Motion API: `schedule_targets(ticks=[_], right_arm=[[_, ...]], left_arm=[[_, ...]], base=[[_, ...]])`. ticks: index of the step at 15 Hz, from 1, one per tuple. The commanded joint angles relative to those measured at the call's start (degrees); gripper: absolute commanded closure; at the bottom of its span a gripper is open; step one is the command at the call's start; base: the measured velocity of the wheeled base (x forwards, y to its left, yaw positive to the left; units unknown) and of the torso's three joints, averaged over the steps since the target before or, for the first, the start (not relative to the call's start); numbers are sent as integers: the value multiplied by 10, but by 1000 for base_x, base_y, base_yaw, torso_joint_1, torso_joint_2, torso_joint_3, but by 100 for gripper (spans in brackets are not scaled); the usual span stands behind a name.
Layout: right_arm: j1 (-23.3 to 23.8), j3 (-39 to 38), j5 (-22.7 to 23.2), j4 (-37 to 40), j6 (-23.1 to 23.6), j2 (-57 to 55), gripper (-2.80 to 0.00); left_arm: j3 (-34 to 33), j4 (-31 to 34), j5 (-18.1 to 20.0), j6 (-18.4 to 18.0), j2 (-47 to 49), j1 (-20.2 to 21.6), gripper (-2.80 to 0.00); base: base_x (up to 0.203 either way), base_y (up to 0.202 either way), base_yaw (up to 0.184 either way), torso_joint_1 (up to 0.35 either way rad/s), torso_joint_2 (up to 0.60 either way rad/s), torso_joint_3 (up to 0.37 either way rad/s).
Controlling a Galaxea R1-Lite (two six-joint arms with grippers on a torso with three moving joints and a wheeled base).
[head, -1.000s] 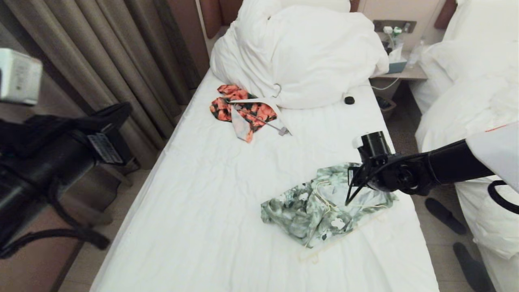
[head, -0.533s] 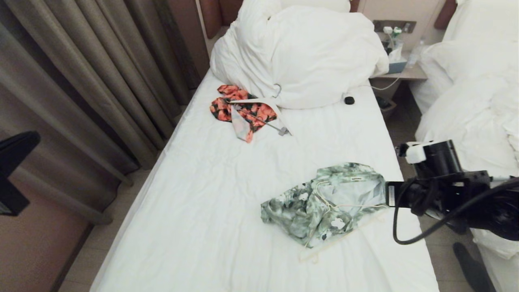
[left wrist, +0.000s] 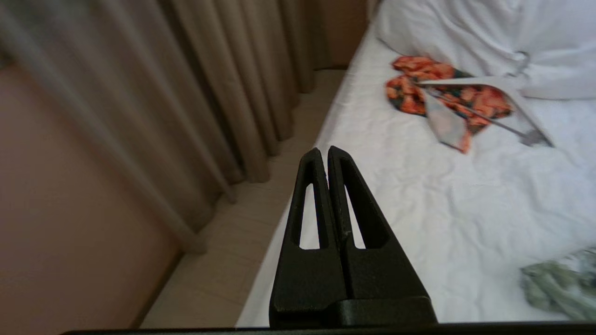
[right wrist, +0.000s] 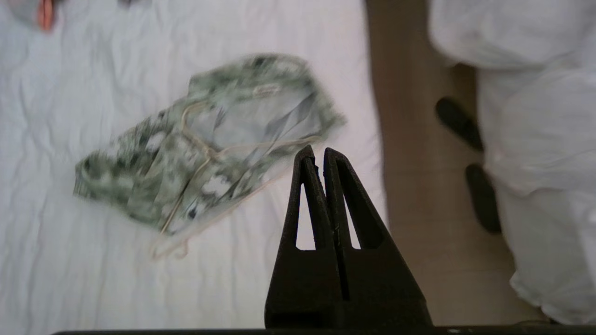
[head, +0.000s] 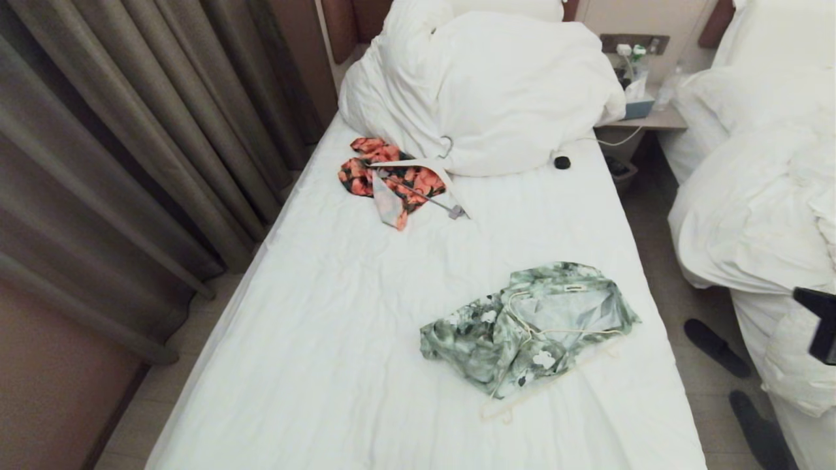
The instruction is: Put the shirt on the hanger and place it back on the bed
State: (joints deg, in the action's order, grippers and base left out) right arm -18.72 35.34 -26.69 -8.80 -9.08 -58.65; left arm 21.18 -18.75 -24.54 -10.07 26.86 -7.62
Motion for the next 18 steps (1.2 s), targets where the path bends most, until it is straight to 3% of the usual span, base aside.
schedule_targets(ticks=[1,4,7,11,13,16,18], right_arm=[[26,-23,0,7,8,140,0],[84,-75,4,51,28,290,0],[113,-120,10,117,40,413,0],[124,-198,12,88,42,426,0],[168,-201,14,88,51,442,0],[190,-238,53,90,77,501,0],[187,-277,121,96,86,562,0]], left_arm=[[-26,10,0,-1,-72,30,0],[-66,18,11,-2,-125,55,0],[-106,61,82,-1,-172,78,0],[-151,126,182,0,-239,80,0],[-163,145,199,0,-262,80,0],[-198,143,227,5,-268,80,0],[-204,145,252,27,-268,79,0]], base=[[0,0,0,0,0,0],[0,0,0,0,0,0],[0,0,0,0,0,0],[0,0,0,0,0,0],[0,0,0,0,0,0],[0,0,0,0,0,0],[0,0,0,0,0,0]])
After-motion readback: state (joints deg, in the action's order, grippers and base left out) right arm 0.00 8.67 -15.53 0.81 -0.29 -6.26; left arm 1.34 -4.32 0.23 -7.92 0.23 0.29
